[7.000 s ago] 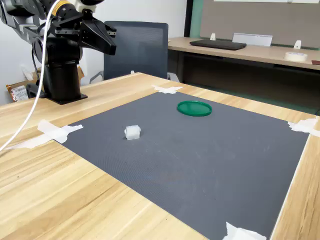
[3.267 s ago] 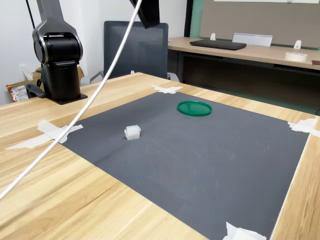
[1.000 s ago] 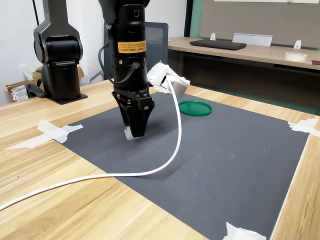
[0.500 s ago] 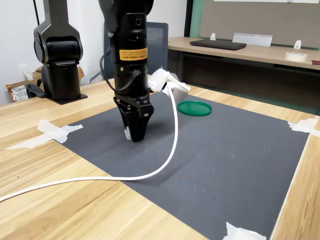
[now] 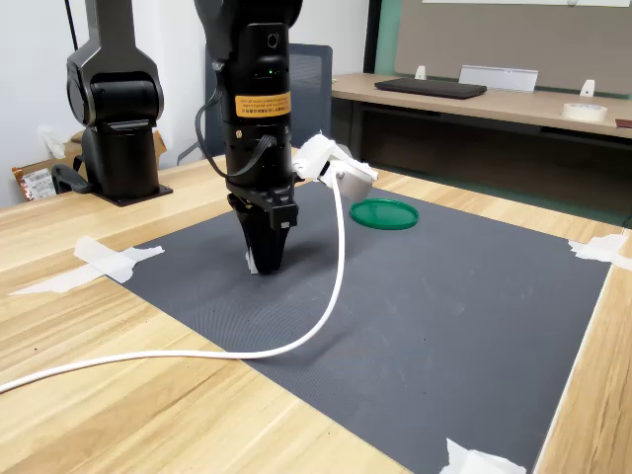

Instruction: Grasp a white terminal and put it in the green lid.

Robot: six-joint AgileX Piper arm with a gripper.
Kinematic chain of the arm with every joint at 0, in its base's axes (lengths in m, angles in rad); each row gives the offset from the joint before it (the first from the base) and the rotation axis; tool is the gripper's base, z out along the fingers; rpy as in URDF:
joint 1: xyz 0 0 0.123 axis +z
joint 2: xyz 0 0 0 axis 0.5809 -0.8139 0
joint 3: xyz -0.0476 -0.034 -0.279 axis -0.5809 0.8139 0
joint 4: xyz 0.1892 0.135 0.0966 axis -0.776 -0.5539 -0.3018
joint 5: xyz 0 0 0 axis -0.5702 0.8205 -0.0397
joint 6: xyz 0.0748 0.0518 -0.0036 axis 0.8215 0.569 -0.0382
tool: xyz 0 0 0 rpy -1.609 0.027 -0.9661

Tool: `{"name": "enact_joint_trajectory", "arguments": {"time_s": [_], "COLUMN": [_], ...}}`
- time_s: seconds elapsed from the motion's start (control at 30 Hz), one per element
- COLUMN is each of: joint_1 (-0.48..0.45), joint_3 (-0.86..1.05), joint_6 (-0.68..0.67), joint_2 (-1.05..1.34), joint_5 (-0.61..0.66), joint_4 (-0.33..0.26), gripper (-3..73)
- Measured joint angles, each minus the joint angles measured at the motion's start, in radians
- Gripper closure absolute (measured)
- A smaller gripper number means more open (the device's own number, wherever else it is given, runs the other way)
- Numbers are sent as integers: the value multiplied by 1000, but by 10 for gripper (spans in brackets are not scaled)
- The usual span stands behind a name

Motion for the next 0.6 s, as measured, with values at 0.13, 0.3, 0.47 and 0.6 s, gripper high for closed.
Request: {"name": "enact_joint_trajectory", "arguments": {"time_s": [0.13,0.3,0.47,0.6], "joint_1": [18,65,109,158], "joint_3": [-18,-111,-225,-280], "joint_6": [10,88,129,144], "joint_2": [50,92,101,101], "joint_5": [29,133,250,311], "joint_4": [15,30,-13,-75], "gripper": [625,625,625,625]}}
